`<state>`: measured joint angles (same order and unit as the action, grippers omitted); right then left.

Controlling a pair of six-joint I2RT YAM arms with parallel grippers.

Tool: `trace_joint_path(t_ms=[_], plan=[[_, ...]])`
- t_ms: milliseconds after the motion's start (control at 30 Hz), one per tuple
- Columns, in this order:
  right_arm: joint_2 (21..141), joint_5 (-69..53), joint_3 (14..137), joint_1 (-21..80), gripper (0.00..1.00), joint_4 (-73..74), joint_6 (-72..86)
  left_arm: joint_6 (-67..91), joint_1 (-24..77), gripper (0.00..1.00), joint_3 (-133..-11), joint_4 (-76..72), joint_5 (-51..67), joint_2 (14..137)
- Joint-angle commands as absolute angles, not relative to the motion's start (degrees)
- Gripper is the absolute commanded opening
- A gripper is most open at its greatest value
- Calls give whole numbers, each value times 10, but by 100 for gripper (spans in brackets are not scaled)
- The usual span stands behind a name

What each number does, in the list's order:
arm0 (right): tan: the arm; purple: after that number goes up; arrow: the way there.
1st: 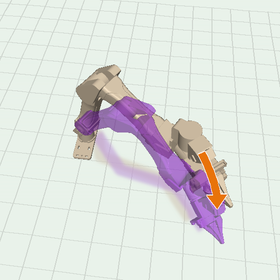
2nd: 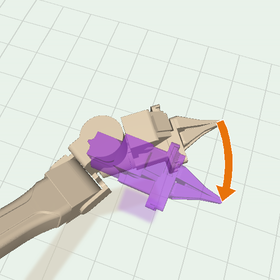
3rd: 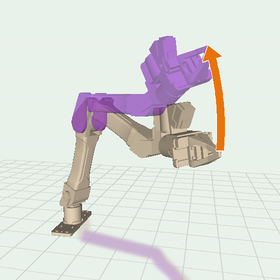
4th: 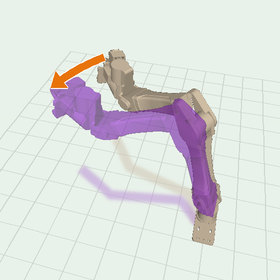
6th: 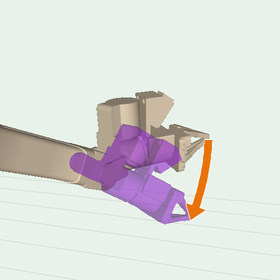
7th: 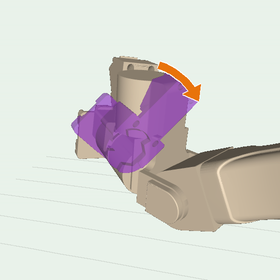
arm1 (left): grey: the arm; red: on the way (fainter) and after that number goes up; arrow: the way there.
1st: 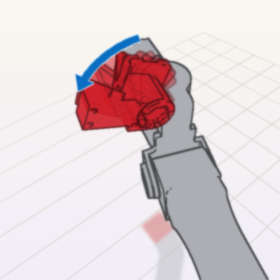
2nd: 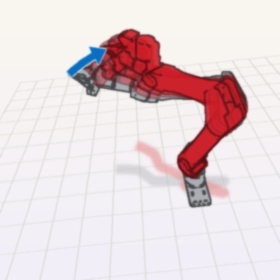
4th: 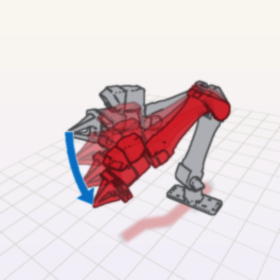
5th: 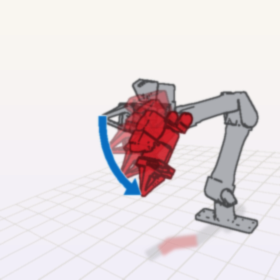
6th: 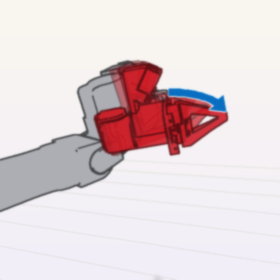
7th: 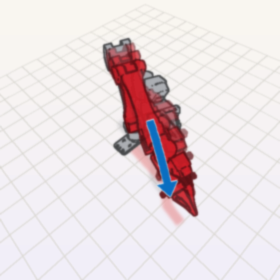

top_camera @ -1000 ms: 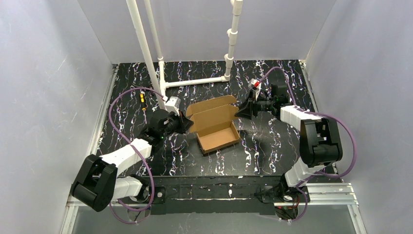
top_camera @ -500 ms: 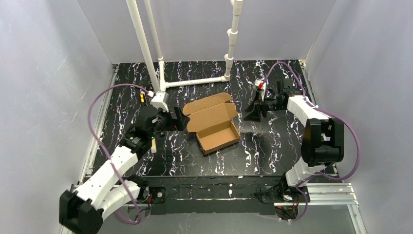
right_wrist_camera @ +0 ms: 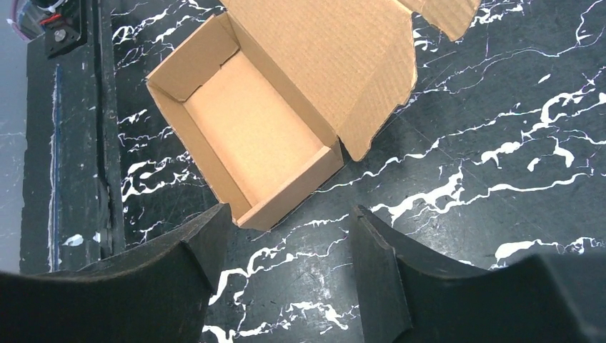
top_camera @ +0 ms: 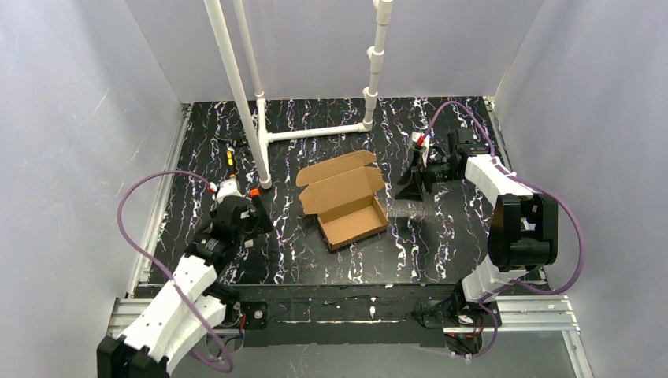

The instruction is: Fold the paper box

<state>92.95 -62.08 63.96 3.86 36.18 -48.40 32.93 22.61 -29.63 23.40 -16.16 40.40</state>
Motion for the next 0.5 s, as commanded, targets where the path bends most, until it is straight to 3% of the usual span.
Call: trace_joint_path(t_ms=[0, 100, 400, 467], plan=[[920, -635, 646, 38, 70, 380, -500, 346, 180, 82, -288, 187, -174, 500], [920, -635, 646, 38, 70, 380, -500, 338, 145, 68, -312, 174, -139, 580], [933, -637, 651, 38, 70, 393, -510, 348, 124, 62, -352, 202, -192, 689], [935, -638, 651, 38, 70, 395, -511, 349, 119, 52, -348, 195, -183, 697]])
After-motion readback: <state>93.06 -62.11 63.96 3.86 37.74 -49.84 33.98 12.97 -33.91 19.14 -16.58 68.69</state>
